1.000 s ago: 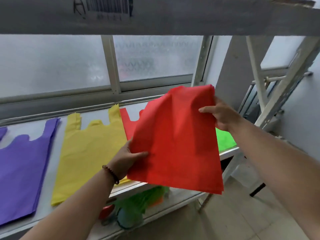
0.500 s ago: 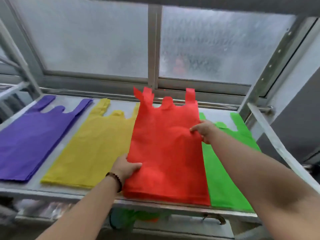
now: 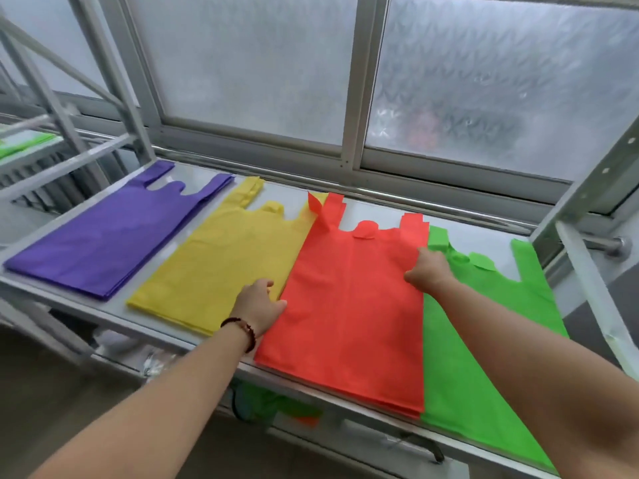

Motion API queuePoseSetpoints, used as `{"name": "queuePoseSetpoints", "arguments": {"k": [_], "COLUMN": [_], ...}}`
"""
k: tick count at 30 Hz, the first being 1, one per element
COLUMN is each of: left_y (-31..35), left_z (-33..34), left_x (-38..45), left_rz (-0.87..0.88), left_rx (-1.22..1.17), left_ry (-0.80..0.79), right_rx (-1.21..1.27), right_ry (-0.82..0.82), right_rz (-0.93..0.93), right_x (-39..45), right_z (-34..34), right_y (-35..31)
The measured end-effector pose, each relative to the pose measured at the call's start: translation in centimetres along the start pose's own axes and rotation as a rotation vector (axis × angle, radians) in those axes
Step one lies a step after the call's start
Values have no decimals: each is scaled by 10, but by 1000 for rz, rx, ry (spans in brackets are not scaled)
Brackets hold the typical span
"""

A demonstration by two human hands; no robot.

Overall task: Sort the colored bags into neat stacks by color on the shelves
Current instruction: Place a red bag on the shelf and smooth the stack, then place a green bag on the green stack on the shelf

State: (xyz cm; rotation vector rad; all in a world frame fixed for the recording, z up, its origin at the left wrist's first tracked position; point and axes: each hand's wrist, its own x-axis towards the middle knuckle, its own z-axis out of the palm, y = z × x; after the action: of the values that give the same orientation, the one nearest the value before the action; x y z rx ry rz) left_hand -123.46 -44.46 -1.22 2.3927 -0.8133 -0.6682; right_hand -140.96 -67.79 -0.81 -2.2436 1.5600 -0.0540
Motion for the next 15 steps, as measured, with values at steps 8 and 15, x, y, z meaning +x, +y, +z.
{"name": "queuePoseSetpoints", "arguments": {"k": [8,15], "left_y": [-53,-154], "left_z": [-118,-230], "left_x": [-10,-61], "left_rz": [106,5], "left_rx": [216,313], "left_ry": [228,368], "right_rx": [-179,-217], "right_ry": [-53,-56], "right_rz": [-591,-959], "right_x": [-52,-144], "right_z": [-14,31], "right_y": [-141,-318]}}
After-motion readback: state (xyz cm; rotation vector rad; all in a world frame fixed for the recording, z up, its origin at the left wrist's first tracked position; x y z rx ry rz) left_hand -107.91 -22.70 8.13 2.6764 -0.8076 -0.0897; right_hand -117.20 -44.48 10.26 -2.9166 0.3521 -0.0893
